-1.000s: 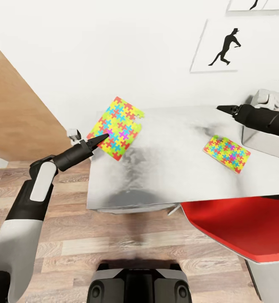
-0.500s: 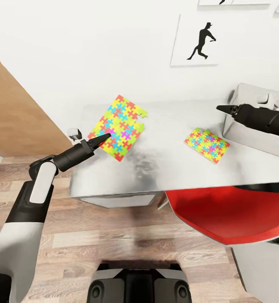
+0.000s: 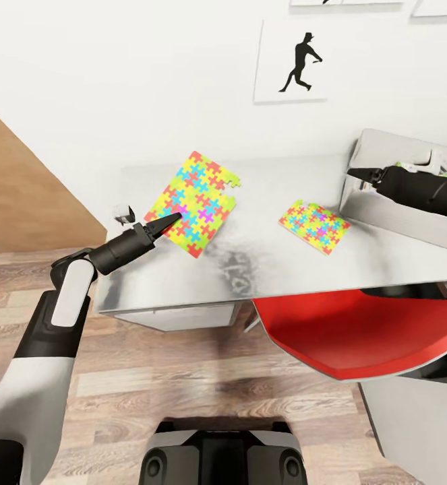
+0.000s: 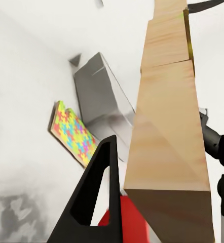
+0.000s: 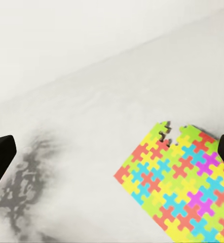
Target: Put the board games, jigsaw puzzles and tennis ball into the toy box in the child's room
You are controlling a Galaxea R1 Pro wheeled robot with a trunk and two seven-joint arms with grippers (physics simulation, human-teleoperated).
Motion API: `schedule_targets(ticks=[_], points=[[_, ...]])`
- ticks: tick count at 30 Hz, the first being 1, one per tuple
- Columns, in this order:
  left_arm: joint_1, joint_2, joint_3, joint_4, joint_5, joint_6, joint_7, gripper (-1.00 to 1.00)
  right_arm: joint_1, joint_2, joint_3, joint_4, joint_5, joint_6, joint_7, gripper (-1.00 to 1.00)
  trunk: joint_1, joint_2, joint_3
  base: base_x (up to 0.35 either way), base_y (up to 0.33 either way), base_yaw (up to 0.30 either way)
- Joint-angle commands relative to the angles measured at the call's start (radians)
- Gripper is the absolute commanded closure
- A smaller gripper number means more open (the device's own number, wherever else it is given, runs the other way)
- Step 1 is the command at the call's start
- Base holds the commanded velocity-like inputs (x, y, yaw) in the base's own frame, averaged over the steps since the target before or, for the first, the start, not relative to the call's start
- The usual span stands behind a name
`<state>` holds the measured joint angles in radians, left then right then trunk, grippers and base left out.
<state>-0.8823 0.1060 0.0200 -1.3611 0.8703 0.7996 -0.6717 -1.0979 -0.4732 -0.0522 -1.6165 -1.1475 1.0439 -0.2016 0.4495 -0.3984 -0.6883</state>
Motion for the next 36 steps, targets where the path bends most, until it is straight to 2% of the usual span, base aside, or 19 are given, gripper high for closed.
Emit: schedule_targets(ticks=[1, 5, 10, 15, 16, 17, 20, 25, 36], points=[[0.0, -0.006, 0.0, -0.008, 0.002, 0.005, 0.008, 1.0, -0.002, 0.0, 0.0, 0.0, -0.01, 0.003, -0.01, -1.0, 0.001, -0.002, -0.001, -0.009, -0.018, -0.191], [0.012, -0.04, -0.001, -0.053, 0.002, 0.016, 0.058, 1.0, -0.01, 0.004, -0.001, 0.0, -0.009, 0.003, -0.009, -1.0, 0.001, -0.002, -0.001, -0.005, -0.011, -0.221], [0.025, -0.062, -0.002, -0.093, 0.003, 0.032, 0.095, 1.0, -0.015, 0.005, -0.001, 0.0, -0.009, 0.003, 0.009, -1.0, 0.001, -0.002, -0.001, -0.003, -0.005, -0.163], [0.036, -0.085, -0.004, -0.132, 0.004, 0.058, 0.134, 1.0, -0.019, 0.006, 0.004, 0.0, -0.009, 0.003, 0.064, -1.0, 0.001, -0.002, -0.001, -0.001, -0.002, -0.069], [0.044, -0.099, -0.004, -0.147, 0.017, 0.071, 0.15, 1.0, -0.019, 0.006, 0.018, 0.0, -0.008, 0.003, 0.096, -1.0, 0.001, -0.002, -0.001, 0.0, -0.001, -0.026], [0.047, -0.102, -0.004, -0.15, 0.024, 0.074, 0.153, 1.0, -0.019, 0.006, 0.022, 0.0, -0.008, 0.003, 0.103, -1.0, 0.001, -0.002, -0.001, 0.0, -0.001, -0.021], [0.051, -0.107, -0.004, -0.156, 0.043, 0.079, 0.161, 1.0, -0.018, 0.006, 0.029, 0.0, -0.008, 0.003, 0.115, -1.0, 0.001, -0.002, -0.001, 0.0, 0.0, -0.014], [0.055, -0.109, -0.002, -0.16, 0.054, 0.082, 0.168, 1.0, -0.016, 0.006, 0.034, 0.0, -0.008, 0.003, 0.121, -1.0, 0.001, -0.002, 0.001, 0.0, 0.0, -0.007], [0.058, -0.108, -0.004, -0.174, 0.064, 0.086, 0.18, 1.0, -0.015, 0.006, 0.038, 0.0, -0.008, 0.003, 0.124, -1.0, 0.001, -0.002, 0.015, 0.0, 0.0, -0.002]])
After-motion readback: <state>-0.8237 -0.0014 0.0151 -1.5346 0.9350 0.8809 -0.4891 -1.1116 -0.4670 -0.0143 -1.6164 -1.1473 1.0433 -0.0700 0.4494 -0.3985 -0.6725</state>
